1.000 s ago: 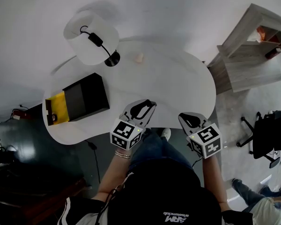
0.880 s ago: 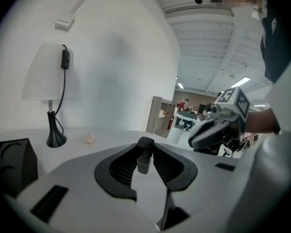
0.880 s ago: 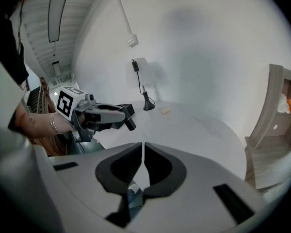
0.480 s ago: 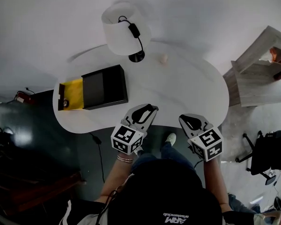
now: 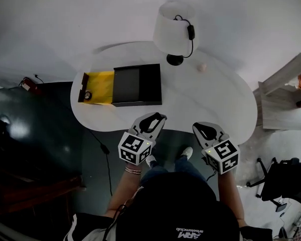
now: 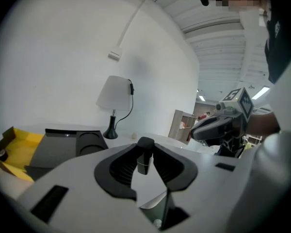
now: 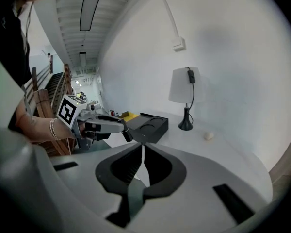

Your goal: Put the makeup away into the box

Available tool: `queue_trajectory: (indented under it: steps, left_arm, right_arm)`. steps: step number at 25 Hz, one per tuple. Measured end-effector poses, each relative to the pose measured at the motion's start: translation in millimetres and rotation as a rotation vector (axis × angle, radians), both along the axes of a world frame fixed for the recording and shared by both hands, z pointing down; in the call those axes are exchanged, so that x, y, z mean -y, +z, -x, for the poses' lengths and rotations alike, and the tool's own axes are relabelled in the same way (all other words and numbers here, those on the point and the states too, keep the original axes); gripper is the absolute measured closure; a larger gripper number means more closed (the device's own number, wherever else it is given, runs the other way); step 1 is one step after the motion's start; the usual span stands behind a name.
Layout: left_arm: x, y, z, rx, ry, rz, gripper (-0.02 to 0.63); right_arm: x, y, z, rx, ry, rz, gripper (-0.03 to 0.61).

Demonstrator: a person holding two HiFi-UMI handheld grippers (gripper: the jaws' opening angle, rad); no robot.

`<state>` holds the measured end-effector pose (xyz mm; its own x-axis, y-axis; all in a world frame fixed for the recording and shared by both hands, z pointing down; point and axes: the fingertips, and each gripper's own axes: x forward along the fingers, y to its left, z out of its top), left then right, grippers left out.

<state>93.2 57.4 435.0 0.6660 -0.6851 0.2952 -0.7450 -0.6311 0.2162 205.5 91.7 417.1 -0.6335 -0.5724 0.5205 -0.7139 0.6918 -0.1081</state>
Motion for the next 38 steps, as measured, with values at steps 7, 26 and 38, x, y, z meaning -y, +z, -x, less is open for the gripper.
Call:
queue_trajectory:
  steps: [7, 26, 38]
  left_arm:
    - [-19, 7, 79, -0.049, -0.115, 0.035, 0.499]
    - [-72, 14, 243, -0.046, -0.342, 0.032, 0.499]
    - [-79, 14, 281, -0.040, -0.491, 0.049, 0.499]
  right_arm:
    - [-5, 3, 71, -0.006, -0.107, 0.001, 0.548]
    - [-22, 23, 225, 0.014, -0.310, 0.013, 0.548]
    - [3, 33, 269, 0.010, -0.456, 0.059, 0.548]
